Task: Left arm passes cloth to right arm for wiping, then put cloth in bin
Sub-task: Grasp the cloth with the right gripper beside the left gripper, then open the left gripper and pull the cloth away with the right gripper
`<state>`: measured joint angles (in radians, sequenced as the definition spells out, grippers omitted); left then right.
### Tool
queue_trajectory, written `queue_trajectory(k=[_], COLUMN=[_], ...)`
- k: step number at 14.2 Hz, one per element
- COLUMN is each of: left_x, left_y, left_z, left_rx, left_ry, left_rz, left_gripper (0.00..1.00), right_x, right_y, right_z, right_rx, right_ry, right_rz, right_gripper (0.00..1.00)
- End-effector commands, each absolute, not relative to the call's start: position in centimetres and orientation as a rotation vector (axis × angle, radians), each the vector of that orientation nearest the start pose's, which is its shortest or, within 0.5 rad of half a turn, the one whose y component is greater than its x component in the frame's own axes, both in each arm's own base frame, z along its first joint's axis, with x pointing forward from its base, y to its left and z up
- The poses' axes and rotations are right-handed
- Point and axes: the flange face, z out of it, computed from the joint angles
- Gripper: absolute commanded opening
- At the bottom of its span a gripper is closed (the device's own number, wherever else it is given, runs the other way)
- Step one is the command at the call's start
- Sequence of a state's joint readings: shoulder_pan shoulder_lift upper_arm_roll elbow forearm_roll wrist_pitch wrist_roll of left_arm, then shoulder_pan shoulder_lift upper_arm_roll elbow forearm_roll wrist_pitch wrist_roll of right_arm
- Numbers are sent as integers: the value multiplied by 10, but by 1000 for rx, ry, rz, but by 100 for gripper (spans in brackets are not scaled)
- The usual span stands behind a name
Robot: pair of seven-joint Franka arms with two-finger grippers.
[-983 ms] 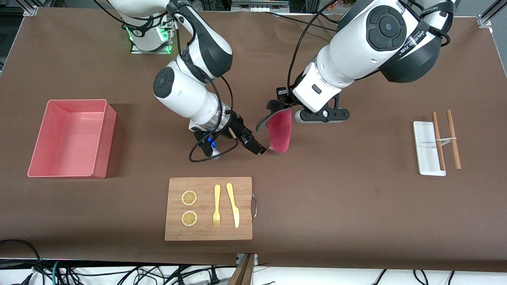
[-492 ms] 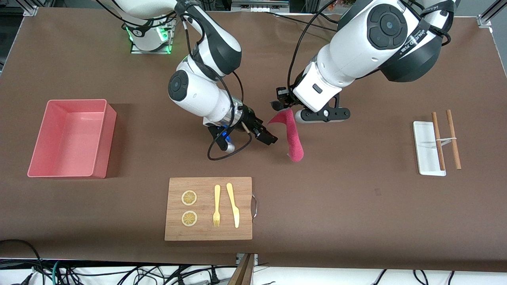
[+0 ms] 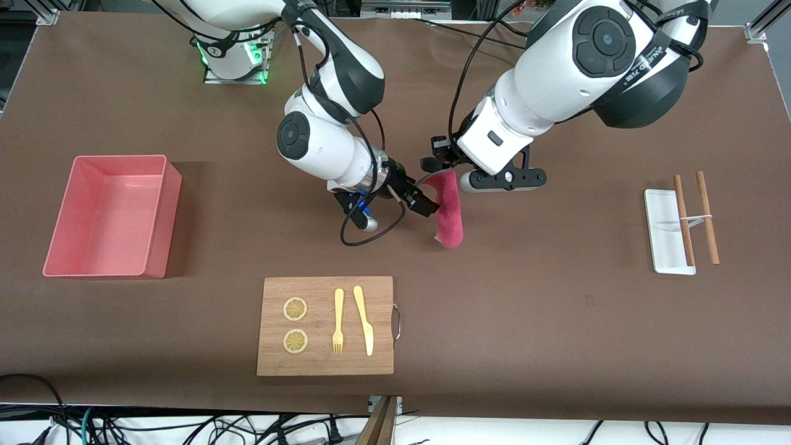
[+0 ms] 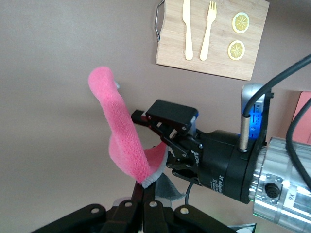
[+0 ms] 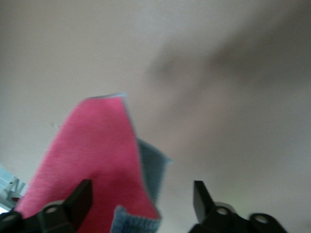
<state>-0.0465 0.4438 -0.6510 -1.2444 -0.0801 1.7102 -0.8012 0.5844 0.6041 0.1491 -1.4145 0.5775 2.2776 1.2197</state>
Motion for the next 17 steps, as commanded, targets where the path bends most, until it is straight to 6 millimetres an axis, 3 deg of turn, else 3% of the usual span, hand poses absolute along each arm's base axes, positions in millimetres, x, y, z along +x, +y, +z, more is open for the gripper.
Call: queue_trajectory(k=[1, 2, 3, 4, 5, 6, 8, 10, 12, 13, 17], left_x=[573, 573, 573, 573, 573, 573, 573, 573, 573, 573, 573], left_y=[-368, -368, -368, -368, -368, -368, -368, -367, -368, -368, -368], left_z=[569, 569, 569, 569, 569, 569, 569, 569, 569, 569, 569], left_rx=[-3460, -3460, -3458, -3459, -3459, -3459, -3459, -3458, -3458, -3458, -3458], left_ry=[-316, -314, -313, -313, -313, -313, -313, -315, -313, -313, -313], left_rz=[277, 276, 276, 275, 274, 274, 274, 276, 276, 276, 276], left_gripper=[0, 0, 0, 0, 0, 0, 0, 0, 0, 0, 0], right_x=[560, 561, 562, 565, 568, 567, 565, 563, 561, 560, 561], right_y=[486, 485, 484, 481, 477, 477, 473, 471, 472, 473, 472], right_z=[387, 387, 387, 389, 393, 396, 400, 408, 412, 414, 416], right_rx=[-2361, -2358, -2352, -2323, -2288, -2279, -2300, -2313, -2306, -2282, -2261], right_ry=[1062, 1066, 1070, 1088, 1105, 1107, 1096, 1083, 1081, 1087, 1091], right_rz=[493, 495, 500, 520, 541, 561, 605, 637, 664, 685, 698], right_gripper=[31, 23, 23, 29, 51, 65, 66, 74, 73, 72, 11])
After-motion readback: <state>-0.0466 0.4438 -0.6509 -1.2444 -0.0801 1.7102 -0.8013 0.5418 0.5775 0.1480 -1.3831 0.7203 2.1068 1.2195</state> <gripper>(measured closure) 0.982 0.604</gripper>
